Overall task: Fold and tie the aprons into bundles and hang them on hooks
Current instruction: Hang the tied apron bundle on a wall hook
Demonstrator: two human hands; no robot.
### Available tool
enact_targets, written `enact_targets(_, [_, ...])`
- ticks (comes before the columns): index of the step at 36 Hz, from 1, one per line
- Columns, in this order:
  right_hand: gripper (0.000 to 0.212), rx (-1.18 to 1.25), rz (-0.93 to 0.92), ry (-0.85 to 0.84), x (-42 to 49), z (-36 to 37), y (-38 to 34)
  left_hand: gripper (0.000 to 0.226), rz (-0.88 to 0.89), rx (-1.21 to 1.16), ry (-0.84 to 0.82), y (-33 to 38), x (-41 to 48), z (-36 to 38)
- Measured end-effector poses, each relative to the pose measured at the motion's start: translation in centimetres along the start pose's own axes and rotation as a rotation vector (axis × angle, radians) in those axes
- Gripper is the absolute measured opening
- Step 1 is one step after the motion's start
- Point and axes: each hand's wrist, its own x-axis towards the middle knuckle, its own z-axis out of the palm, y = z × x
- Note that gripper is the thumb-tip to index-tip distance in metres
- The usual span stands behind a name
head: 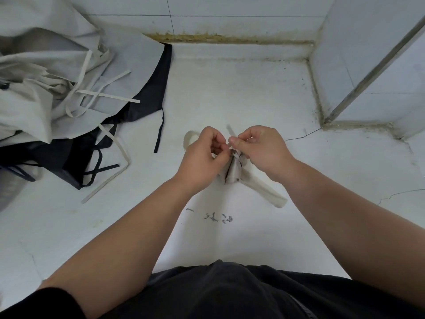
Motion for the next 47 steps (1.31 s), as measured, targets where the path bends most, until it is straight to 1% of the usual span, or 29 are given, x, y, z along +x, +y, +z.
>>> enact_targets(3, [0.014, -0.143, -0.074, -0.026, -0.2, -0.1, -0.3, 0.014, 0.019, 0.004, 0.012, 0.1, 0.0, 0.1])
enact_targets(6, [0.026, -0.343, -0.144, -0.150, -0.5, -0.4, -0.8, 0.013, 0.026, 0.004, 0.029, 0.1, 0.0, 0.1])
enact_targets(9, [0.024, -0.441, -0.177, -0.213, -0.8, -0.8, -1.0, 0.020, 0.029, -0.007, 0.045, 0.1, 0.0, 0.0])
enact_targets(11, [0.027, -0.512, -0.218, -0.198, -0.9, -0.6, -1.0, 0.022, 0.037, 0.000, 0.048, 0.1, 0.0, 0.1])
enact_targets(13, [0.026, -0.561, -0.259, -0.157, -0.9, -0.4, -0.6, 0.017, 0.043, 0.013, 0.042, 0.2, 0.0, 0.2])
enact_targets(15, [0.027, -0.579, -0.252, -0.113, -0.8, 0.0, -0.4, 0.015, 0.054, 0.023, 0.048, 0.3, 0.0, 0.3])
enact_targets(17, [0.029, -0.598, -0.233, -0.096, -0.7, 0.3, -0.1, 0.019, 0.071, 0.045, 0.067, 0.2, 0.0, 0.4])
enact_targets(20, [0.029, -0.557, -0.177, -0.097, -0.5, 0.4, 0.0, 0.025, 0.068, 0.073, 0.096, 0.2, -0.1, 0.6])
enact_targets(22, [0.020, -0.457, -0.099, -0.112, -0.4, 0.3, -0.2, 0.019, 0.062, 0.091, 0.111, 0.2, -0.2, 0.7])
enact_targets(23, [0.015, -0.381, -0.039, -0.147, -0.3, 0.1, -0.4, 0.015, 0.060, 0.106, 0.117, 0.2, -0.2, 0.7])
enact_targets(25, [0.013, -0.214, 0.115, -0.263, -0.1, -0.4, -0.8, 0.009, 0.065, 0.155, 0.117, 0.1, -0.2, 0.6])
enact_targets(27, [0.014, -0.112, 0.246, -0.343, 0.0, -0.9, -1.1, 0.005, 0.138, 0.241, 0.133, -0.3, -0.2, 0.7])
enact_targets(28, [0.016, -0.086, 0.288, -0.357, 0.2, -1.1, -1.1, 0.007, 0.199, 0.283, 0.159, -0.6, -0.2, 0.8])
enact_targets(29, [0.017, -0.070, 0.316, -0.360, 0.3, -1.2, -1.1, 0.010, 0.258, 0.318, 0.189, -0.9, -0.2, 1.0])
enact_targets(31, [0.009, -0.054, 0.347, -0.353, 0.4, -1.4, -1.1, 0.013, 0.330, 0.365, 0.238, -1.3, -0.3, 1.2])
enact_targets(32, [0.006, -0.040, 0.358, -0.350, 0.5, -1.4, -1.1, 0.012, 0.345, 0.376, 0.250, -1.5, -0.3, 1.3])
enact_targets(34, [0.007, 0.006, 0.383, -0.359, 0.5, -1.5, -0.9, 0.012, 0.347, 0.376, 0.260, -1.6, -0.4, 1.3])
enact_targets(37, [0.010, 0.071, 0.400, -0.391, 0.5, -1.4, -0.9, 0.012, 0.326, 0.363, 0.295, -1.7, -0.3, 1.4])
enact_targets(40, [0.020, 0.119, 0.405, -0.404, 0.5, -1.4, -1.0, 0.011, 0.287, 0.382, 0.329, -1.6, -0.1, 1.4])
enact_targets(43, [0.017, 0.157, 0.358, -0.424, 0.2, -1.4, -1.2, 0.007, 0.267, 0.414, 0.300, -1.7, -0.3, 1.4])
enact_targets(45, [0.010, 0.033, 0.241, -0.382, 0.0, -1.4, -1.0, 0.005, 0.265, 0.457, 0.268, -1.7, -0.5, 1.4])
enact_targets(47, [0.016, -0.177, 0.050, -0.291, 0.1, -1.3, -0.4, 0.003, 0.246, 0.517, 0.236, -1.5, -0.6, 1.0])
